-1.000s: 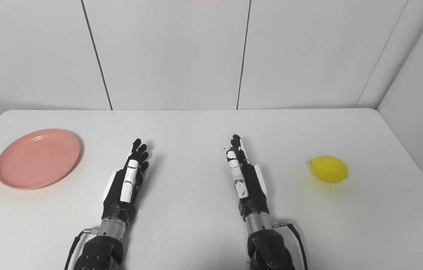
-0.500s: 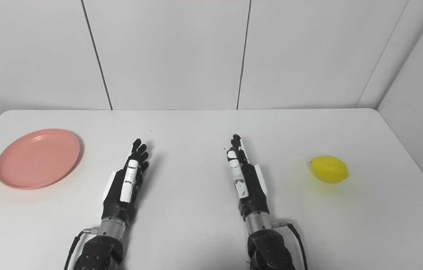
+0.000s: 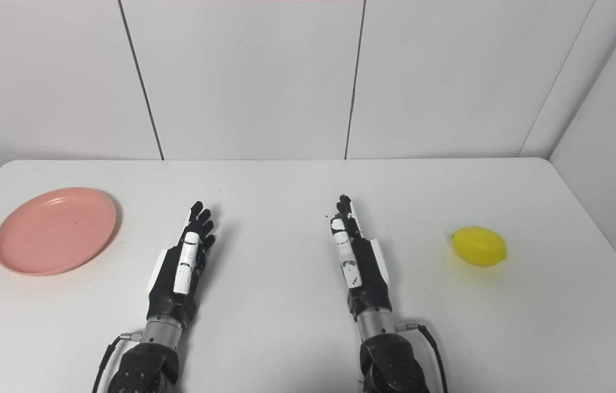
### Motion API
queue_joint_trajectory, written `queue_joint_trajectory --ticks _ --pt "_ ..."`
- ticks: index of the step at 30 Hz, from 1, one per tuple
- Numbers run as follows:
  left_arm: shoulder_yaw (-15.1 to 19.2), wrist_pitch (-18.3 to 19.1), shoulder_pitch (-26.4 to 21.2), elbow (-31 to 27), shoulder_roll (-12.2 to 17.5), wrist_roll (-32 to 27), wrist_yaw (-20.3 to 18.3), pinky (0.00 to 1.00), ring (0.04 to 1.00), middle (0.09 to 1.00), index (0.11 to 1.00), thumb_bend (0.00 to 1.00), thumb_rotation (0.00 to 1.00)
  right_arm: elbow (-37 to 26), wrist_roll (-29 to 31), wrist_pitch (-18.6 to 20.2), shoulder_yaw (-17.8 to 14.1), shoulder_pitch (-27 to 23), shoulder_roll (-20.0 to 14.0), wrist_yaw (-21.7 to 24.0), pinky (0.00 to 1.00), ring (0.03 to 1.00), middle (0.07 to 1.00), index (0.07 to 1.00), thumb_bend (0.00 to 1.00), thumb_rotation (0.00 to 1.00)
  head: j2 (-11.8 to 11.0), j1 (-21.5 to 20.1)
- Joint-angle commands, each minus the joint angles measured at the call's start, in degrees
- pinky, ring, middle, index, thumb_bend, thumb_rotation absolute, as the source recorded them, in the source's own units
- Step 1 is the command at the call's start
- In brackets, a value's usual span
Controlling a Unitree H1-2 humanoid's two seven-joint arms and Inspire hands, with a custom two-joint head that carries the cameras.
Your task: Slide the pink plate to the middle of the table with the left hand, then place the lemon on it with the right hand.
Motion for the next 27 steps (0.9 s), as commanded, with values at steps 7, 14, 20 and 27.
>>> queue_joint_trajectory --ticks 7,14,20,27 --pt "-0.09 -3.9 -0.92 0.39 -0.27 0.36 0.12 1.0 1.0 1.0 1.0 0.51 1.0 -1.64 0.07 -2.2 -0.13 -1.49 0.55 -0.03 1.0 1.0 1.0 1.0 0.8 1.0 -0.11 -0.02" --pt "-0.14 -4.67 -0.89 0.63 -0.21 0.65 0.39 1.0 1.0 1.0 1.0 0.52 1.0 -1.81 -0.02 -1.73 -0.12 -1.64 0.41 0.02 1.0 1.0 1.0 1.0 0.8 1.0 -0.14 -0.08" --pt "-0.24 -4.46 -0.77 0.49 -0.15 1.31 0.74 1.0 1.0 1.0 1.0 0.5 1.0 -1.41 -0.11 -2.1 -0.22 -1.88 0.41 -0.12 1.0 1.0 1.0 1.0 0.8 1.0 -0.26 -0.09" --pt "-0.08 -4.01 -0.94 0.67 -0.18 0.99 0.33 1.0 1.0 1.0 1.0 0.5 1.0 -1.26 -0.01 -2.46 -0.24 -1.95 0.45 -0.04 1.0 1.0 1.0 1.0 0.79 1.0 -0.4 -0.14"
